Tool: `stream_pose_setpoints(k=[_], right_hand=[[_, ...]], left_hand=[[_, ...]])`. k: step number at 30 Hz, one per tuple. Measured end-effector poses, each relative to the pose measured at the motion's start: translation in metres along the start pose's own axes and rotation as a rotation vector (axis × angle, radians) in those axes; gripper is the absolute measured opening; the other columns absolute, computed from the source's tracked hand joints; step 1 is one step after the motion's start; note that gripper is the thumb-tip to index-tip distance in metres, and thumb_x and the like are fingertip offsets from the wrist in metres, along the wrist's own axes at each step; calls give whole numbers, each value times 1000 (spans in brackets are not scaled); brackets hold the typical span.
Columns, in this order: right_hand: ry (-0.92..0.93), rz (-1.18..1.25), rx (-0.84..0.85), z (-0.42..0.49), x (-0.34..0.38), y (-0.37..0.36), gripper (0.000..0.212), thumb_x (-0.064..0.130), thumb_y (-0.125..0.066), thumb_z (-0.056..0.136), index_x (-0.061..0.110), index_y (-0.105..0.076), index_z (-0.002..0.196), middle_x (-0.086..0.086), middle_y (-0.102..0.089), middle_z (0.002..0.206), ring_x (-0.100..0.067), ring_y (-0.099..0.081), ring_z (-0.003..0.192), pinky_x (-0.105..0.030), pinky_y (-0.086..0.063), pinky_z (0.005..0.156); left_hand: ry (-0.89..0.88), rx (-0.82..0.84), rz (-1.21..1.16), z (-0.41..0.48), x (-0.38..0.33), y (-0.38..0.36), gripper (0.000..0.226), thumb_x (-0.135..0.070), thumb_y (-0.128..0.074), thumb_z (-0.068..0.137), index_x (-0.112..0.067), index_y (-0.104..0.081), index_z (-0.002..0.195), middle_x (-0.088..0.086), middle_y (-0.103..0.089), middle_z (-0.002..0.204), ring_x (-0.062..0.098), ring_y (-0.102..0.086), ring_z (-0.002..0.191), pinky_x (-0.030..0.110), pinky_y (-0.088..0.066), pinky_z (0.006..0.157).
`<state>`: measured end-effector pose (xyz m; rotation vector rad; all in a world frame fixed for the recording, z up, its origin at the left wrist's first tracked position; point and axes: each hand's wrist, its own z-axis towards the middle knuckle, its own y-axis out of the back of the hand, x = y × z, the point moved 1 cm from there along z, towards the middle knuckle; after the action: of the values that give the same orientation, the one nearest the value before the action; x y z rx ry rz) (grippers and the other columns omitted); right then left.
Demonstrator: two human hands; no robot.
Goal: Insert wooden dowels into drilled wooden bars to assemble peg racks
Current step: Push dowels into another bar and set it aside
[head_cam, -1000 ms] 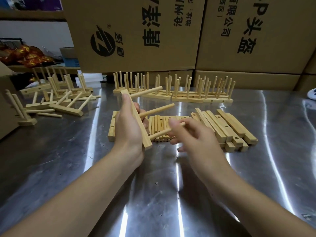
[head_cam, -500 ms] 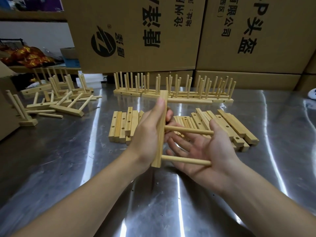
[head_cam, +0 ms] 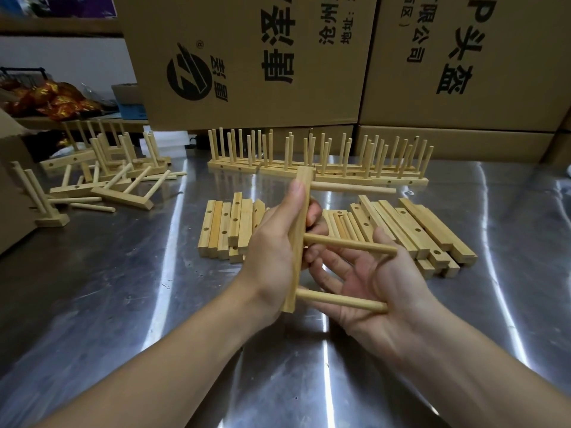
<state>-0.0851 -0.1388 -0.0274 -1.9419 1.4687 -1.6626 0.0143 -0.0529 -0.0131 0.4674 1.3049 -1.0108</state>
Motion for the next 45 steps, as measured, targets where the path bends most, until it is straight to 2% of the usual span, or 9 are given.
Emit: stream_pose_setpoints(k=[7, 10, 16, 20, 23, 30, 32, 37, 45], right_hand=[[12, -44, 26, -2, 2, 0, 79, 72, -33, 104, 7, -71, 128, -14, -77, 103, -24, -77, 83, -56, -65, 66], [-1, -57, 52, -2, 9, -2, 80, 74, -35, 102, 7, -72, 127, -12, -75, 99, -22, -75, 79, -56, -66, 63], [-36, -134, 103, -3, 20, -2, 90, 81, -34, 98, 6, -73, 128, -12, -76, 107, -24, -76, 84, -46, -64, 69], [103, -179, -12, 0, 33, 2, 94, 82, -29, 98, 5, -83, 110, -12, -78, 107, -25, -72, 93, -37, -62, 70], [175, -164, -15, 1, 38, 1, 96, 82, -24, 99, 7, -84, 108, -10, -79, 105, -23, -71, 93, -35, -60, 73], [192, -122, 71, 3, 31, 3, 107, 91, -24, 91, 4, -81, 114, -15, -78, 109, -25, -76, 85, -44, -61, 90], [185, -127, 81, 3, 30, 2, 108, 93, -24, 89, 5, -81, 115, -14, -78, 114, -26, -78, 93, -48, -63, 85], [180, -133, 86, 2, 31, 3, 108, 95, -23, 88, 8, -82, 116, -14, -77, 123, -31, -77, 108, -65, -52, 97], [106, -92, 67, 1, 31, 4, 109, 94, -25, 87, 5, -80, 118, -17, -75, 128, -35, -65, 131, -71, -42, 105]], left_hand=[[7, -17, -59, -1, -2, -2, 53, -57, -36, 108, -20, -50, 73, -1, -44, 69, 12, -39, 58, 28, -34, 59], [0, -3, -61, 0, -5, -5, 54, -58, -36, 108, -22, -50, 70, -2, -44, 68, 12, -39, 57, 24, -36, 56], [-20, -3, 0, 3, -12, 1, 53, -58, -34, 107, -19, -48, 73, 0, -42, 67, 14, -38, 57, 32, -31, 58], [-47, 49, 126, 2, -13, 3, 54, -61, -37, 106, -17, -48, 76, 1, -43, 67, 13, -40, 58, 27, -35, 57], [-30, 107, 158, -1, -9, 1, 52, -60, -36, 104, -17, -48, 76, 1, -44, 68, 15, -41, 56, 24, -36, 52], [-24, 129, 266, -2, -4, -3, 56, -62, -35, 102, -15, -52, 78, 12, -51, 69, 22, -45, 49, 25, -35, 38], [-30, 94, 351, -4, -2, -3, 59, -67, -33, 101, -16, -54, 80, 5, -52, 58, 20, -50, 47, 26, -37, 38], [-33, -17, 505, -6, 2, -5, 65, -74, -28, 103, -18, -56, 85, -5, -51, 51, 13, -52, 44, 24, -42, 41], [-16, -12, 527, -7, 0, -11, 60, -63, -28, 107, -15, -52, 82, -6, -47, 48, 12, -48, 42, 22, -39, 41]])
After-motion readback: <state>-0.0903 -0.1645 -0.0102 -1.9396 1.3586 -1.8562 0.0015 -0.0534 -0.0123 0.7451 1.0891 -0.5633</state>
